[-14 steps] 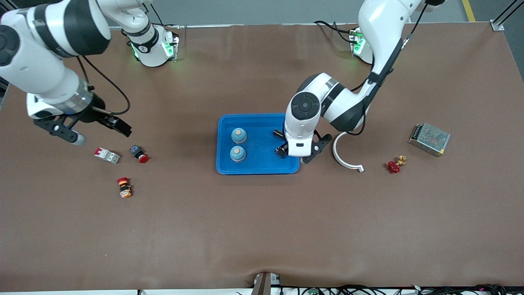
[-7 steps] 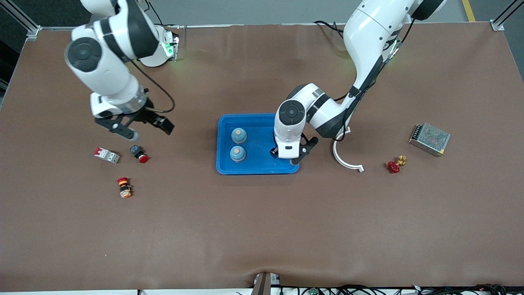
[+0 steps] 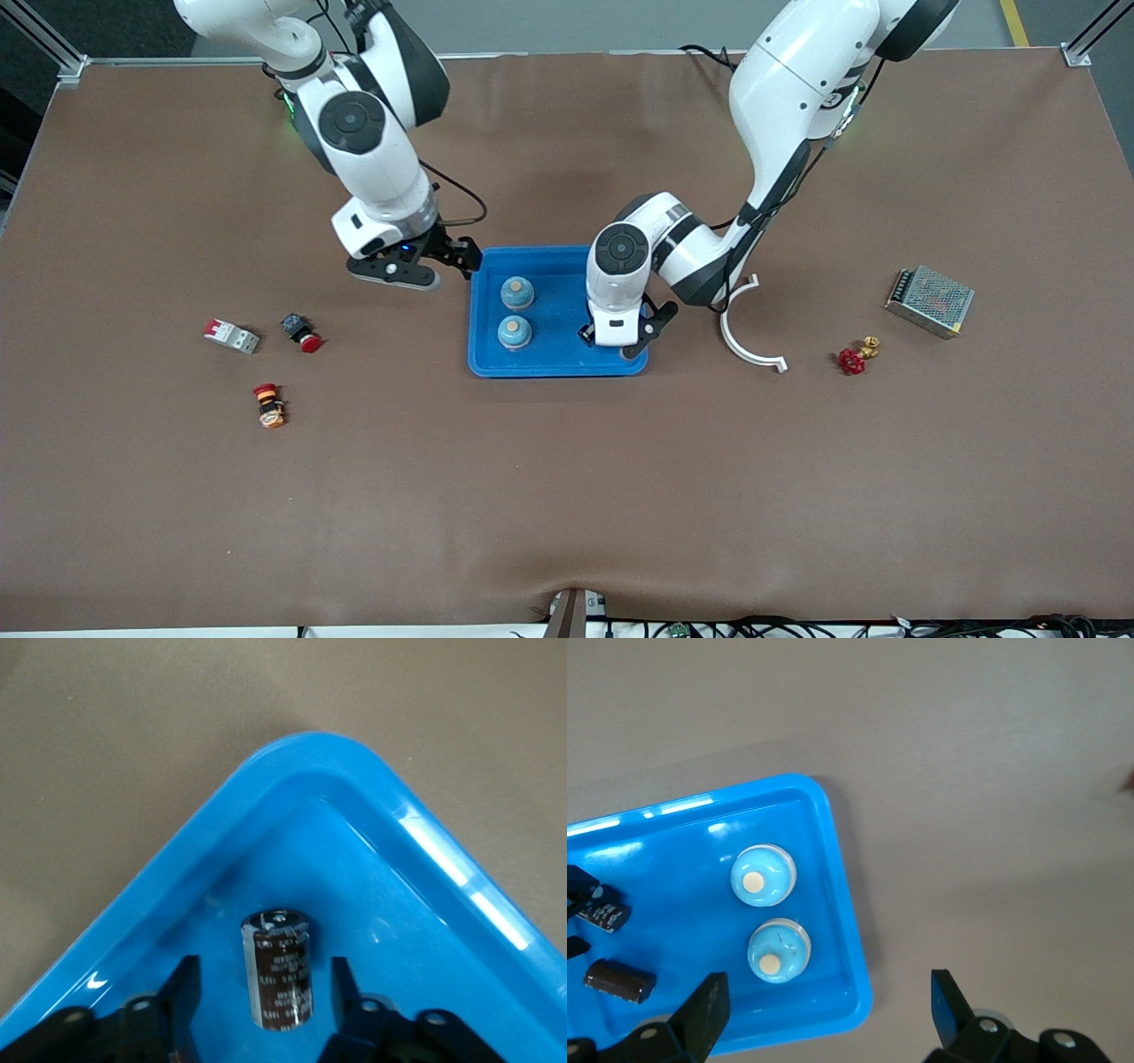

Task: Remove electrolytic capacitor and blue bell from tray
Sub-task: 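Grasp the capacitor with the left gripper while the right gripper reaches the bell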

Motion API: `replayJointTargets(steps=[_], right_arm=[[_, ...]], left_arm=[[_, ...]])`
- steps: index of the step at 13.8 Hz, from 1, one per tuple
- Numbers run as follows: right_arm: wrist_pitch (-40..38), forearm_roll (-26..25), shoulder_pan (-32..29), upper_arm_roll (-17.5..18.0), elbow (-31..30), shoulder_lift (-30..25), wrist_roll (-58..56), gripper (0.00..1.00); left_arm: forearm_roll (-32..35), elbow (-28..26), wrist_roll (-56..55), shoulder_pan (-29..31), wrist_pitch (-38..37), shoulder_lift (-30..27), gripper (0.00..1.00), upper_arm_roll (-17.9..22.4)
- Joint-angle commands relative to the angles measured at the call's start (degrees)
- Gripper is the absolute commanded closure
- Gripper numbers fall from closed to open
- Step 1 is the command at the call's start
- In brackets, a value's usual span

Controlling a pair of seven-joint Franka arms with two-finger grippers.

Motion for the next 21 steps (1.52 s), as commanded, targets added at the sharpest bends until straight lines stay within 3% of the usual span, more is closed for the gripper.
replayJointTargets(steps=[1,3,4,6,9,12,16,21], right_arm=[[5.27,0.25,0.68,-0.68,-0.38,3.81,-1.2,0.0],[9.31,0.25,1.56,-0.68,-0.38,7.33,-1.02,0.0],[10.38,0.25,1.82,-0.68,-0.38,8.65,-0.93,0.0],[11.87,0.25,2.96,-0.59,-0.38,10.5,-0.76,0.0],[12.93,0.33,5.24,-0.59,-0.21,12.61,-0.5,0.0],[16.53,1.04,7.88,-0.68,-0.21,14.9,2.05,0.0],[17.77,1.04,8.76,-0.76,-0.03,16.31,2.23,0.0],[17.77,1.04,8.94,-0.68,0.58,19.12,2.23,0.0]], left_arm=[[1.45,0.87,-1.23,-0.63,0.49,1.03,0.54,0.44],[1.53,0.78,-1.06,-0.63,0.4,0.95,0.93,0.35],[1.53,0.78,-0.88,-0.63,-0.04,0.51,1.0,0.44],[2.23,0.78,-0.36,-0.45,-1.0,-1.15,1.0,0.7],[8.9,0.96,0.17,0.6,-6.62,-5.63,1.0,0.35],[8.22,0.08,6.92,5.06,-12.59,-11.51,1.0,-0.09],[7.95,-8.26,18.33,10.69,-15.07,-19.43,1.0,-0.7],[6.89,-16.6,33.11,20.36,-15.07,-22.34,1.0,-0.7]])
